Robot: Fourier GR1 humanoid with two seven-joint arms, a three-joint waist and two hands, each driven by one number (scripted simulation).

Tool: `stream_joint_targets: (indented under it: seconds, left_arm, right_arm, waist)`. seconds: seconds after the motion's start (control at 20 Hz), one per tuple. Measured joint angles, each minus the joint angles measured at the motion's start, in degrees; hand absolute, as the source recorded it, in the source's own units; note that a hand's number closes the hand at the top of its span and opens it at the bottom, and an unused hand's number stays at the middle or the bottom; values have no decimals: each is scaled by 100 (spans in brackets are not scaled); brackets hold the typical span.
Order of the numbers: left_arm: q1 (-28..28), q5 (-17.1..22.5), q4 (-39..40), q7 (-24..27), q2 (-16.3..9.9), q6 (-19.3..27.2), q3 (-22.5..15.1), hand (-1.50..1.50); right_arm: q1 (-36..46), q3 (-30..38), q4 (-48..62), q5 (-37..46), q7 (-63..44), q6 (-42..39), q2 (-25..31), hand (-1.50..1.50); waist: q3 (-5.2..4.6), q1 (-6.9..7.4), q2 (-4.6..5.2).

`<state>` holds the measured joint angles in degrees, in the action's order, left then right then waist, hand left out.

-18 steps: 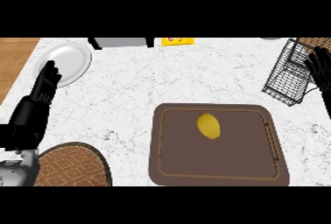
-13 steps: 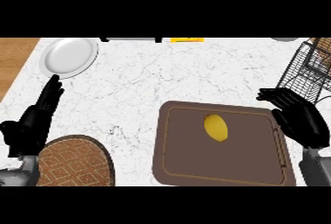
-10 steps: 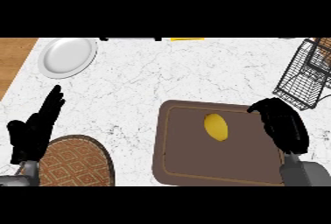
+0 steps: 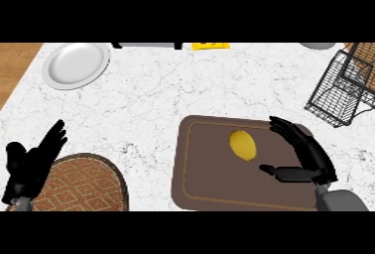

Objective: Pick the lemon from the tray and place it in the tiered basket

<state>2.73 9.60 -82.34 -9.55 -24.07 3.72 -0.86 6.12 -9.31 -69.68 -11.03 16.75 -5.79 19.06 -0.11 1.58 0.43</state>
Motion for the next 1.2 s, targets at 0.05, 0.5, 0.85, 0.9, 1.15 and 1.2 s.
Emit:
stream_joint_targets:
  seconds: [0.05,0.5,0.85,0.9,1.15,1.2]
  left_arm:
    - [37,17,22,28,17,-35,-8,0]
    - [53,43,253,129,-2,-163,161,0]
    - [84,38,426,294,5,-422,380,0]
    - [26,25,531,330,3,-446,426,0]
    - [63,-64,489,334,116,-450,470,0]
    - [71,-108,536,376,158,-452,461,0]
  right_arm:
    - [95,-74,50,247,-137,68,183,-150]
    - [1223,-720,-256,629,-1983,-1256,975,-150]
    - [2061,-666,-309,500,-3347,-1842,619,-150]
    - [2114,-672,-278,491,-3482,-1930,565,-150]
    - [2286,-588,-298,362,-4187,-2535,626,-150]
    - [2244,-571,-371,394,-4293,-2592,657,-150]
  waist:
    - [-1,7,-5]
    - [1,-74,-41]
    - [6,-109,-45]
    - [6,-115,-44]
    - [8,-129,-46]
    - [9,-136,-47]
